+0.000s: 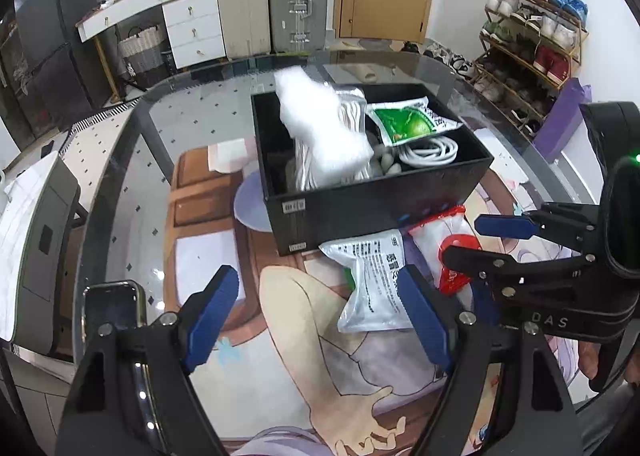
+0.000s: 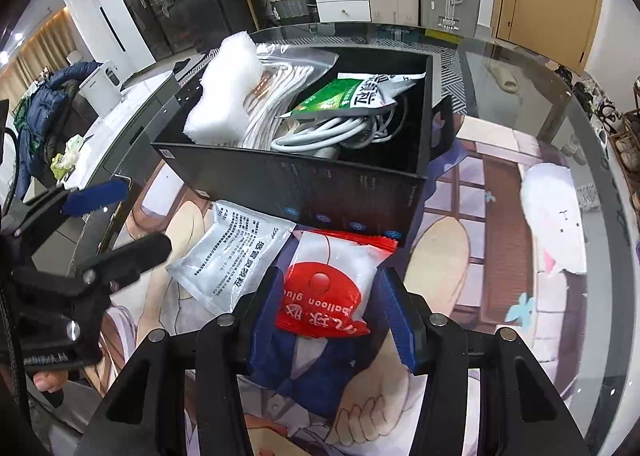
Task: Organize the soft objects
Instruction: 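Grasp the white medicine packet with the left tool while the right tool grasps the balloon glue bag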
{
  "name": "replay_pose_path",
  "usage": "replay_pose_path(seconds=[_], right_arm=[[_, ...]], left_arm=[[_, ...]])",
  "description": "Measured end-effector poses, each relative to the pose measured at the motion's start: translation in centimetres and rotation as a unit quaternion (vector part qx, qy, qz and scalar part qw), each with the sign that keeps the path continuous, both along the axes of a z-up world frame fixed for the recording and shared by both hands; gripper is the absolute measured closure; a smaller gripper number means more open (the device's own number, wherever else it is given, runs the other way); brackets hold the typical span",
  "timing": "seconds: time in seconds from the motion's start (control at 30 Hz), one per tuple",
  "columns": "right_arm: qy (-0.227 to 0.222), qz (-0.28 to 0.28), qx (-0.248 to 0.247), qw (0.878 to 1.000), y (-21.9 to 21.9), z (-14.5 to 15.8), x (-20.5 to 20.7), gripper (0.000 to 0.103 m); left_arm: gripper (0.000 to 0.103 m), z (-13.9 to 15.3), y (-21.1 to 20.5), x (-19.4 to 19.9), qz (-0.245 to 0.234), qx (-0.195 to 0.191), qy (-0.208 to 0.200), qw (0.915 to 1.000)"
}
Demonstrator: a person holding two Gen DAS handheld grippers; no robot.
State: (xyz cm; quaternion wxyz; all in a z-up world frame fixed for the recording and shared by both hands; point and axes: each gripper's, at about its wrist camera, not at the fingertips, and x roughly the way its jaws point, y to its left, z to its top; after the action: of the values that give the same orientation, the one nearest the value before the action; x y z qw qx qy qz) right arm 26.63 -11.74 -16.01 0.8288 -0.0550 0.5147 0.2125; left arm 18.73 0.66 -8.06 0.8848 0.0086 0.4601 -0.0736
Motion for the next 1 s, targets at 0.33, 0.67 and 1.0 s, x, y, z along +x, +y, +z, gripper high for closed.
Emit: replay_pose_path(seconds=[0.33, 0.67, 1.0], right_arm=[[0.019, 0.007, -0.011, 1.0, 0.2, -1.5, 0.8, 0.057], [0.028, 0.004, -0.005, 1.0, -3.8, -1.3, 0.3, 0.059], [0.027, 0.011, -0.01, 1.0, -3.8, -1.3, -0.1, 0.059]], left_arm=[[0.021, -0.5, -1.2, -0.1, -0.012, 0.009, 0.005, 0.9999], [0.021, -2.2, -4.2, 0.6, -0.032, 0.025, 0.019, 0.999], [0.021, -4.3, -6.2, 2.1, -0.034, 0.048, 0.041, 0.9974]])
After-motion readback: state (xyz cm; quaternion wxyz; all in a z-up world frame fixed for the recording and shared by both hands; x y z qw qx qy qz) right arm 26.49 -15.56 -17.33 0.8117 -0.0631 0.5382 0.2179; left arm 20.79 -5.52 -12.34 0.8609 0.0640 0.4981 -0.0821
